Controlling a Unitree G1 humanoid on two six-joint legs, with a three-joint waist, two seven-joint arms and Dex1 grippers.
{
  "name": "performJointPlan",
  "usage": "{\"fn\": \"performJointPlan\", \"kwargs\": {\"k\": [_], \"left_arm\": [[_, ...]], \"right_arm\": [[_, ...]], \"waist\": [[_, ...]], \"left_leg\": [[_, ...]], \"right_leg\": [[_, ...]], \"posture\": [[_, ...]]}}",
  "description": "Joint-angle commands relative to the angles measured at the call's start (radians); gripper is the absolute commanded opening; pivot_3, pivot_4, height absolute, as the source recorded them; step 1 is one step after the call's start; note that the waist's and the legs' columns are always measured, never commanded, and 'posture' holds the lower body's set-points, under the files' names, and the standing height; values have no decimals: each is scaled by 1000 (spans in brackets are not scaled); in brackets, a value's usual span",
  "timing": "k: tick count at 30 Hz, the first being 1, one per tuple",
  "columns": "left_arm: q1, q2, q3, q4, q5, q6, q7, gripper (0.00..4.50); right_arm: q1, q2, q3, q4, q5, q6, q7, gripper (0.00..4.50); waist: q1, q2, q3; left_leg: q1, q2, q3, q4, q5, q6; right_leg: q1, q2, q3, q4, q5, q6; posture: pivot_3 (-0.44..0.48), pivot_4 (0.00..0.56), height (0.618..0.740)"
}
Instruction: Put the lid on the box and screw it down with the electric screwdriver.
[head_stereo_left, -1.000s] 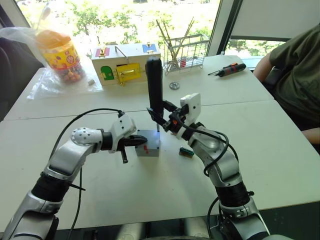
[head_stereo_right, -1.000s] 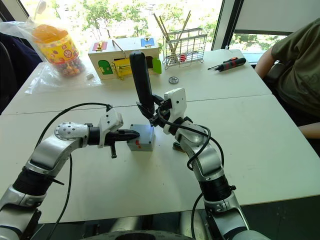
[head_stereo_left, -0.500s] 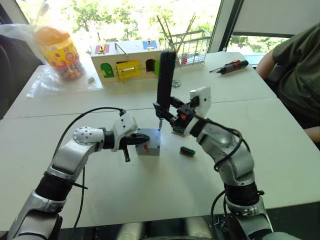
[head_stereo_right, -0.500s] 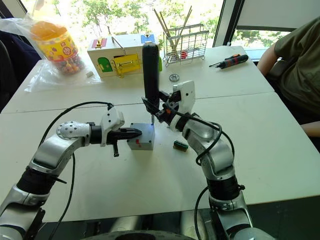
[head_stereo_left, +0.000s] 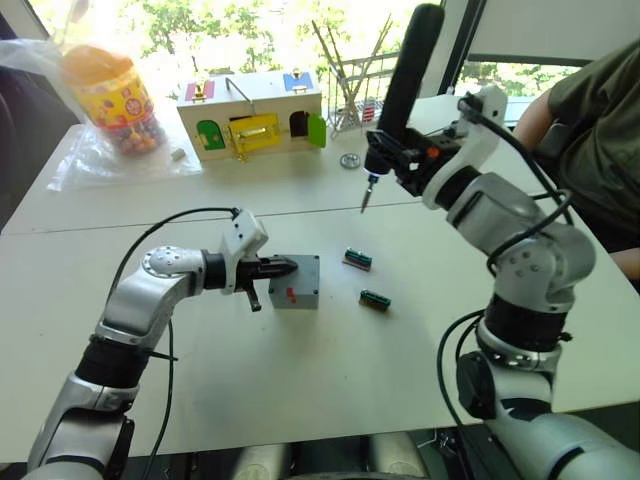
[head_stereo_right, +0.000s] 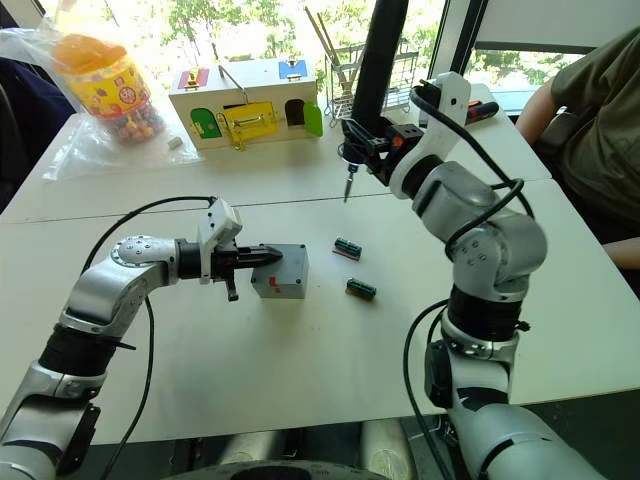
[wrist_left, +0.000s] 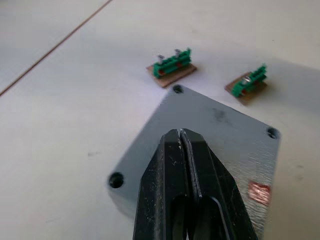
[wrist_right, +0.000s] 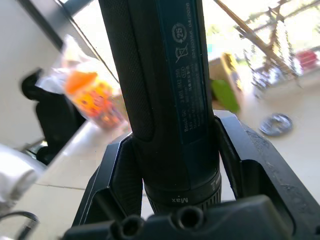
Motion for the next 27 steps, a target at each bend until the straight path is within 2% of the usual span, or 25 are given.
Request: {"fn": "performJointPlan", "kwargs": {"k": [1,4,6,9,12,16,19,27], "left_arm": [[-87,12,41,-94,-40,47,7,0],[-139,35,15,-124,-112,93,-97,0],[-153,53,-10,-147,-136,103,-156,0],[-146,86,-62,-181,-131,83,-228,0],[-123,110,-112,-213,-100,52,-257,0],[-93,115,-145,-244,-68,17,-250,0],[-68,116,-157,-264,-45,8,-233,0],[-3,94,-163,-311,-36,26,-166,0]], "right_arm": [[-87,-122,-75,-23,85,97,67,1866],[-73,-349,1,25,36,104,178,1866],[-52,-476,33,64,63,142,280,1866],[-11,-626,91,167,115,281,404,1866],[46,-723,160,245,129,350,490,1866],[91,-786,257,353,133,397,585,1866],[57,-777,330,466,97,391,612,1866],[-66,-757,517,623,27,375,690,1866]], "waist": [[-1,0,1],[-6,0,2],[-6,0,3],[-8,-2,5],[-7,-2,6],[-4,-1,12],[-4,-1,14],[3,-1,15]], "left_leg": [[-3,0,0,1,0,0],[-6,-1,1,0,0,0],[-6,-1,1,0,-1,1],[-6,0,2,1,-1,2],[-4,1,2,2,-1,3],[-3,1,3,2,-4,7],[-4,1,4,3,-1,3],[-4,1,4,3,-1,2]], "right_leg": [[-3,0,0,0,0,0],[-4,-1,-1,-1,0,0],[-4,-1,-2,-3,0,0],[-3,-1,-2,-3,0,0],[0,0,-2,-2,0,0],[0,-1,-1,-2,0,0],[-1,-1,-1,-2,0,0],[-1,-1,-1,-2,0,0]], "posture": [[0,150,740],[0,150,740],[0,150,740],[0,150,740],[0,150,740],[0,150,740],[0,150,740],[0,150,740]]}}
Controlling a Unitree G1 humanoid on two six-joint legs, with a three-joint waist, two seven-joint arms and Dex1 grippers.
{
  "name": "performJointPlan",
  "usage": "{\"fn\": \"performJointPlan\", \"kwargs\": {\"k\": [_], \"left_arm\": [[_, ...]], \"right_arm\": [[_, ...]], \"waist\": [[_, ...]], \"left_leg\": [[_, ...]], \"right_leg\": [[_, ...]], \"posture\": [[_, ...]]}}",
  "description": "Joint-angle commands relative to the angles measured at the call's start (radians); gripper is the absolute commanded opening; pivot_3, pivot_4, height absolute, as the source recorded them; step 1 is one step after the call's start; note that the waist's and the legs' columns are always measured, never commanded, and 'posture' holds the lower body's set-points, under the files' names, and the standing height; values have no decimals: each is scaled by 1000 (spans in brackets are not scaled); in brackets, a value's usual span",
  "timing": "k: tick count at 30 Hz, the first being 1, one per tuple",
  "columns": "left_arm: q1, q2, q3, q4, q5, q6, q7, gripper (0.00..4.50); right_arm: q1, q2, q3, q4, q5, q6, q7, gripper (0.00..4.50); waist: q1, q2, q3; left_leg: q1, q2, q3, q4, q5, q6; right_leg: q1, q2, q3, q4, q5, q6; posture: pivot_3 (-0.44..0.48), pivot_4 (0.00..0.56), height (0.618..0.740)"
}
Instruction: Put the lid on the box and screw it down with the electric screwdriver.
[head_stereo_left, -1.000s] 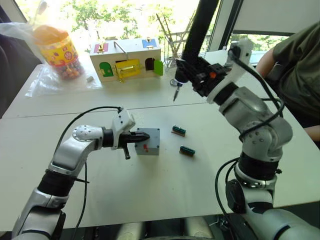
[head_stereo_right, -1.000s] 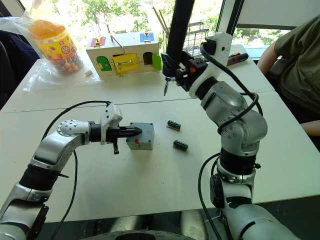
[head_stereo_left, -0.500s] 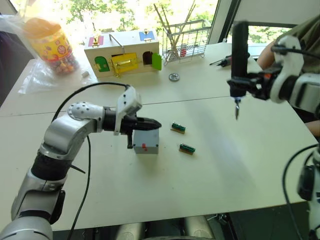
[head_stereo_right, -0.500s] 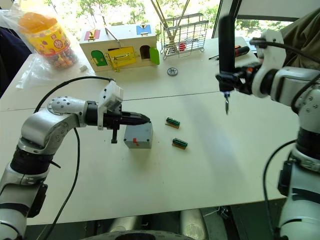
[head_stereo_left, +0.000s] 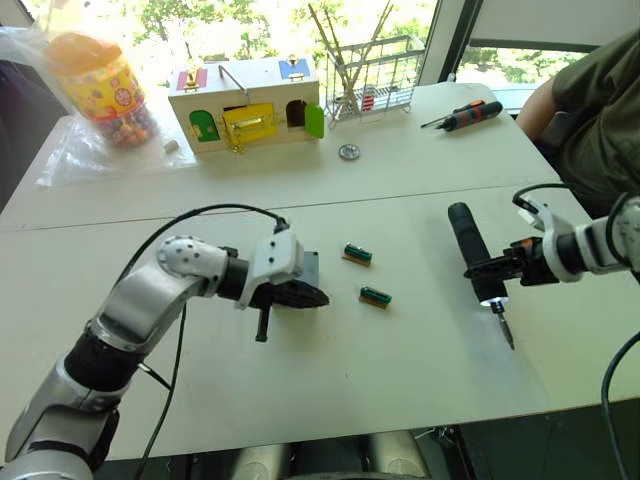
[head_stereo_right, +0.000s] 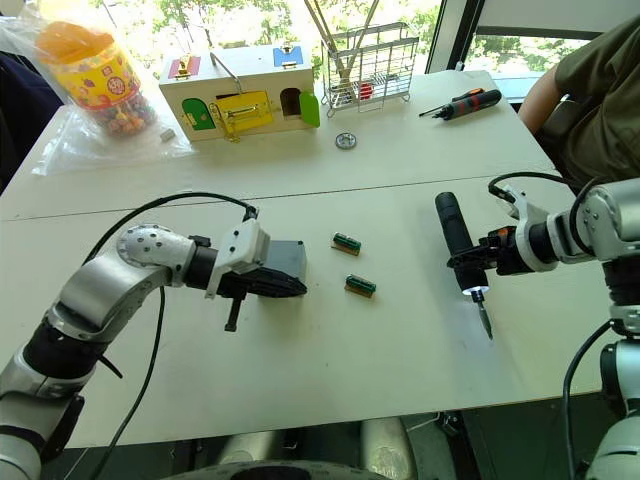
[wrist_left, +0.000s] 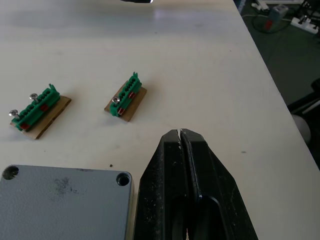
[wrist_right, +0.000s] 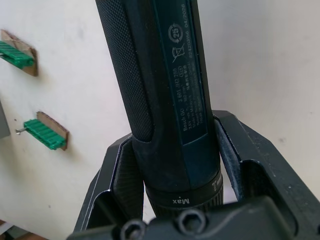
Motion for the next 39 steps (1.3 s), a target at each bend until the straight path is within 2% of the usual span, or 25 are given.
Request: {"fn": "performJointPlan", "kwargs": {"k": [1,10,11,15,16,24,29,33,37,39], "left_arm": [[11,-9,9,-36,11,-7,37,0],[15,15,42,18,28,-22,55,0],[15,24,52,26,23,-22,50,0],[12,43,81,65,12,-21,43,0],[10,45,85,75,14,-23,43,0],[-30,15,174,192,-26,-7,58,0],[-47,23,223,230,-30,7,66,0],[-71,5,280,273,-48,31,105,0],[-86,-11,337,324,-50,55,180,0],[-38,24,332,311,-33,68,179,0]], "right_arm": [[-43,1,40,37,-39,-34,40,1866],[-89,37,127,104,-124,-81,82,1866],[-85,39,131,105,-136,-96,84,2886],[-69,46,132,95,-167,-132,86,4328],[-65,48,129,93,-173,-143,87,4446],[-88,101,18,110,-217,-220,37,4446],[-97,121,-66,22,-228,-322,20,4446],[-2,133,-93,-222,-237,-467,14,4446],[101,246,-169,-423,-201,-547,-44,4446],[186,279,-138,-583,-174,-574,-23,4446]], "waist": [[4,0,0],[1,0,0],[0,0,0],[1,0,0],[1,0,0],[1,-1,0],[-1,0,0],[-1,-1,0],[-1,-1,0],[-2,-1,0]], "left_leg": [[0,0,0,0,0,0],[-1,-1,0,2,0,0],[-1,-1,0,2,0,0],[-1,-1,0,2,0,0],[-1,-1,0,3,0,0],[-1,-1,0,5,0,0],[-1,-1,0,3,0,0],[-1,-1,-1,3,0,0],[-1,-1,-1,4,0,0],[-1,-1,-1,5,0,0]], "right_leg": [[0,0,0,0,0,0],[0,0,-1,0,0,0],[0,0,-1,1,0,0],[0,0,-1,1,0,0],[0,0,-1,1,0,0],[1,0,-1,1,1,1],[-1,0,-1,2,1,1],[-1,0,-1,2,1,1],[-1,0,-1,3,1,1],[-1,0,-1,4,1,1]], "posture": [[0,150,740],[0,150,740],[0,150,740],[0,150,740],[0,150,740],[0,150,740],[0,150,740],[0,150,740],[0,150,740],[0,150,740]]}}
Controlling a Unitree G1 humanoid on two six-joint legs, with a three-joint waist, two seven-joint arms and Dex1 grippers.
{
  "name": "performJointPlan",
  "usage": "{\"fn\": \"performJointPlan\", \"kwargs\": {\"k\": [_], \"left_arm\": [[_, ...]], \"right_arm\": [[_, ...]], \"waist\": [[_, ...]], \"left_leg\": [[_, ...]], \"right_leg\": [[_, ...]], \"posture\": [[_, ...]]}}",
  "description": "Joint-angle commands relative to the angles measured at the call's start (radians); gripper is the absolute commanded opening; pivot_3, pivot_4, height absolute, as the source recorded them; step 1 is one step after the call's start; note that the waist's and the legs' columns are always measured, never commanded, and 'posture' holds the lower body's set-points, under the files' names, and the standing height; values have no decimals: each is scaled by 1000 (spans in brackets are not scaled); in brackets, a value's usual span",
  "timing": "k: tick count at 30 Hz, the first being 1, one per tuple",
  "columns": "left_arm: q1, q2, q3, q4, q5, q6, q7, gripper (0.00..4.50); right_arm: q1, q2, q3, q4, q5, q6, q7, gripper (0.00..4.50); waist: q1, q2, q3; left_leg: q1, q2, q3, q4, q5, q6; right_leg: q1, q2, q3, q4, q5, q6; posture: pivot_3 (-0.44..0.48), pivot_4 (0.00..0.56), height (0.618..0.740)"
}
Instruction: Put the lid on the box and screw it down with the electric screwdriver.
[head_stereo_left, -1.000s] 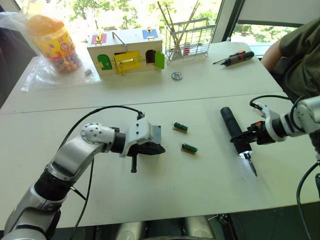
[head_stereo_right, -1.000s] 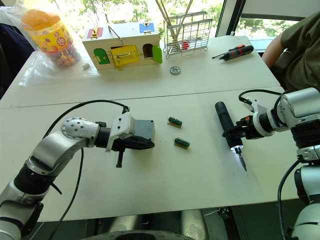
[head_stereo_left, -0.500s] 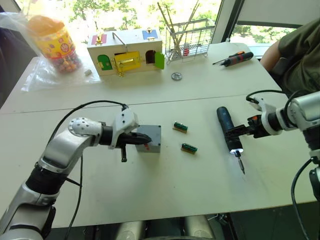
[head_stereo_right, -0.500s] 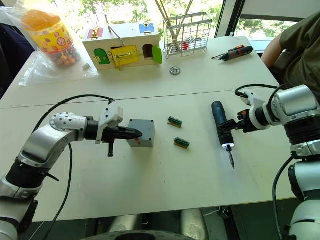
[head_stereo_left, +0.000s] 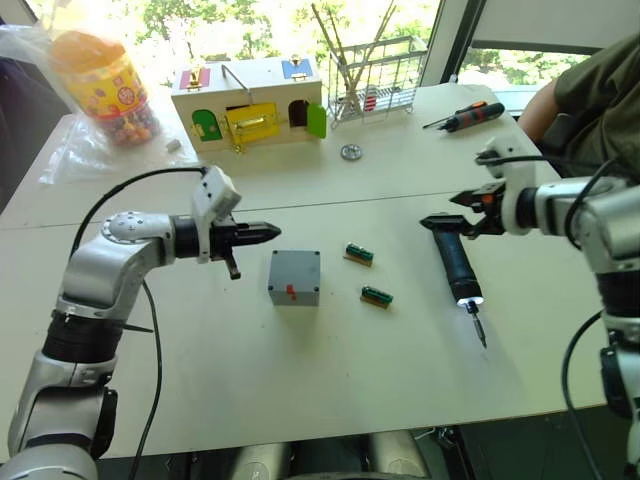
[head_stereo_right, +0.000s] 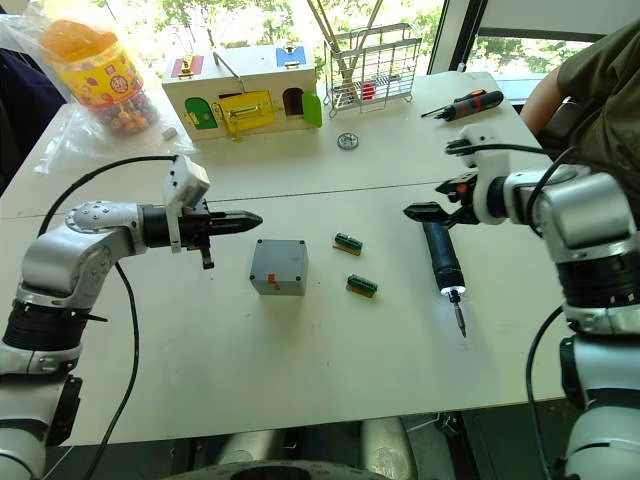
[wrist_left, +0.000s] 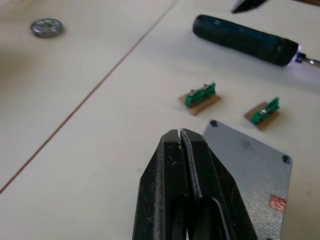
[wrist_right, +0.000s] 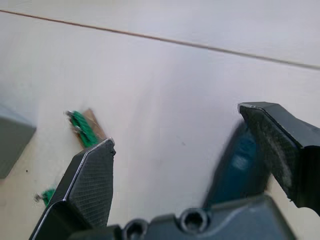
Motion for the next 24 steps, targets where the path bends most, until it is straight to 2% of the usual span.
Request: {"fn": "performJointPlan", "kwargs": {"k": [1,4,7,13,24], "left_arm": [[71,64,15,-39,18,16,-1,0],[182,137,-6,-102,38,18,-22,0],[255,155,-4,-151,37,33,-5,0],[293,126,-27,-185,49,35,40,0],[264,25,-122,-168,88,-15,73,0]], "right_arm": [[106,27,22,-279,56,-67,32,4446],[202,92,73,-462,137,-34,33,4446],[255,153,147,-529,140,-2,-21,4446],[242,249,269,-458,69,115,-172,4446],[206,340,230,-408,78,203,-243,4446]], "waist": [[-4,0,0],[-9,0,0],[-3,0,0],[20,-2,-2],[7,-2,-2]], "left_leg": [[0,0,0,0,0,0],[0,0,0,-3,0,0],[0,0,-1,0,1,-1],[1,-1,-4,7,0,-1],[0,0,-4,6,0,0]], "right_leg": [[-1,0,0,0,0,0],[-1,0,0,0,0,0],[0,0,1,1,0,0],[4,0,-1,1,0,-1],[3,0,-1,2,0,-1]], "posture": [[0,150,740],[0,150,740],[0,150,740],[0,150,740],[0,150,740]]}}
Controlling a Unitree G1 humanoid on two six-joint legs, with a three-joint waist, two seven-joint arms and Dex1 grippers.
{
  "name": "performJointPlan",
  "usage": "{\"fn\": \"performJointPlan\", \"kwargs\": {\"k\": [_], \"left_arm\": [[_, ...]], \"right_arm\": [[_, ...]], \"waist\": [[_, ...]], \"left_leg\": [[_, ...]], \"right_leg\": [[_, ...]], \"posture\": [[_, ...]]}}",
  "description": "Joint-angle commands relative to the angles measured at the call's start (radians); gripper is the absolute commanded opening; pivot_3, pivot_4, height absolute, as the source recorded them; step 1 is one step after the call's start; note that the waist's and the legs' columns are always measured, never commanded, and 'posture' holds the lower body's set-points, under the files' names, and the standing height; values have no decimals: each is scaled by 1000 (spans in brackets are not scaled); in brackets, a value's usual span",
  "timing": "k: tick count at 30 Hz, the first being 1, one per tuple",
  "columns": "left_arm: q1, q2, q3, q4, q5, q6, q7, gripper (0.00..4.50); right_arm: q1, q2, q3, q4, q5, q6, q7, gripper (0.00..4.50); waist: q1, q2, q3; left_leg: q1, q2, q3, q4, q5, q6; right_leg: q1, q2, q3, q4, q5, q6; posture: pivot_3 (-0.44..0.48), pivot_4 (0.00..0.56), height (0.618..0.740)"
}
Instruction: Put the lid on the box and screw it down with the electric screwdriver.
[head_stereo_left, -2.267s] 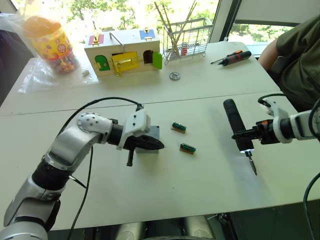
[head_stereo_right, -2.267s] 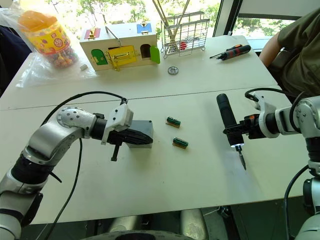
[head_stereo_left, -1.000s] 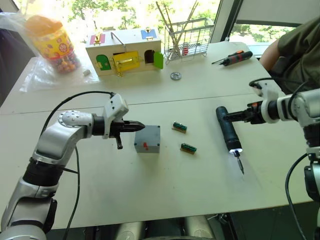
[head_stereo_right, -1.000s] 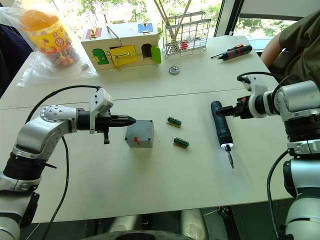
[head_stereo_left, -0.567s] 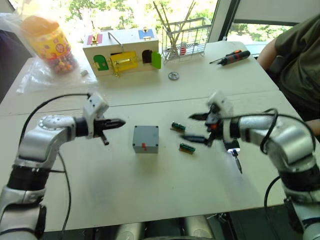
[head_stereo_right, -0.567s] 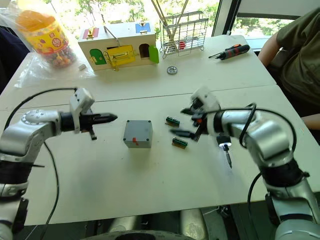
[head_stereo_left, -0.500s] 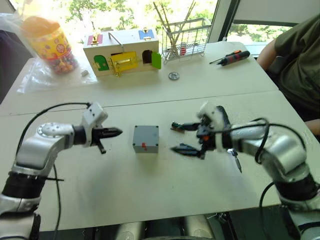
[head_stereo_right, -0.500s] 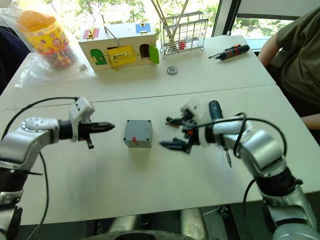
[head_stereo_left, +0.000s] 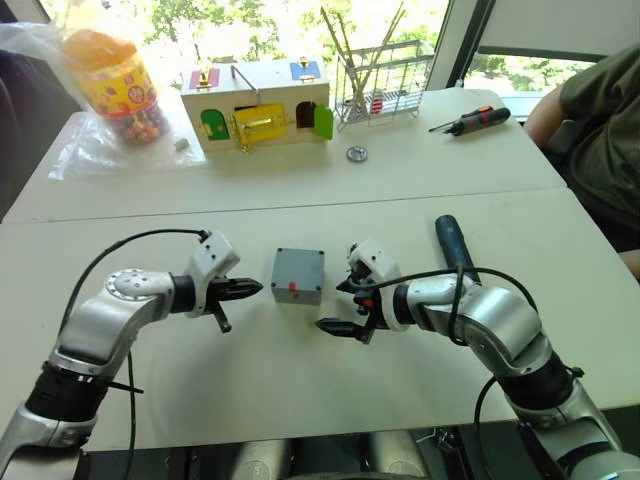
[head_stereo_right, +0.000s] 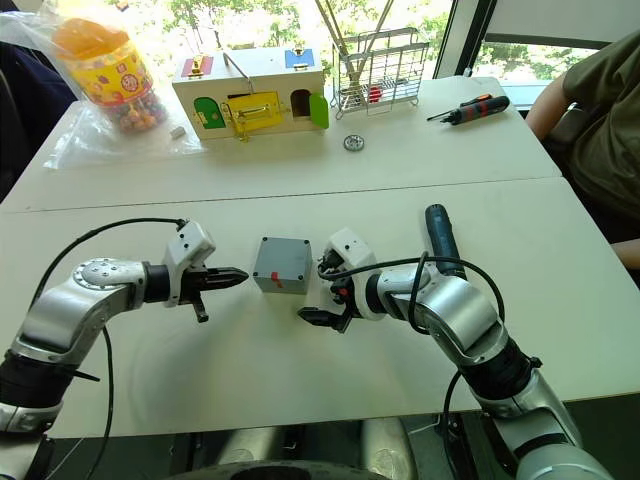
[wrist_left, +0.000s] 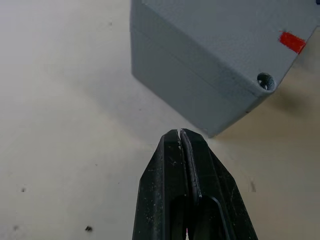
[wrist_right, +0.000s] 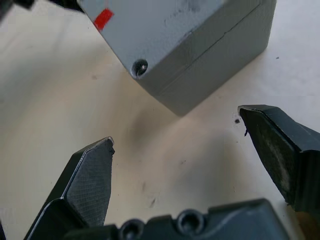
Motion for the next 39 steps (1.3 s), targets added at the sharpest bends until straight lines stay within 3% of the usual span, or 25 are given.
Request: {"fn": "performJointPlan", "kwargs": {"k": [1,16,21,26,33,39], "left_arm": [[-32,-18,-16,12,22,-37,4,0],[-126,-70,-37,174,111,-161,-3,0],[-118,-33,-13,202,129,-178,-26,0],[-59,74,23,160,93,-138,-102,0],[60,130,66,8,-8,-16,-151,0],[60,68,42,-41,-14,17,-85,0]], "right_arm": [[-15,38,-27,-15,21,11,-12,4446],[-8,244,-82,-55,113,169,-81,4446],[-42,118,-69,-53,77,109,-53,4446],[-92,-33,-2,45,-12,-79,28,4446],[-125,-43,82,177,-83,-288,160,4446],[-122,-14,118,216,-119,-383,219,4446]], "waist": [[-5,0,0],[-11,0,0],[-11,0,0],[-17,0,0],[-28,0,0],[-24,0,0]], "left_leg": [[0,0,0,0,0,0],[0,-1,0,0,0,0],[0,-1,0,0,0,0],[0,0,1,-1,0,0],[0,0,1,-3,0,0],[0,0,1,-2,0,0]], "right_leg": [[0,0,0,0,0,0],[-1,0,0,2,0,0],[-2,0,0,2,0,0],[-3,0,-1,2,0,0],[-3,-1,0,2,0,0],[-2,-1,0,2,0,0]], "posture": [[0,150,740],[0,150,740],[0,150,740],[0,150,740],[0,150,740],[0,150,740]]}}
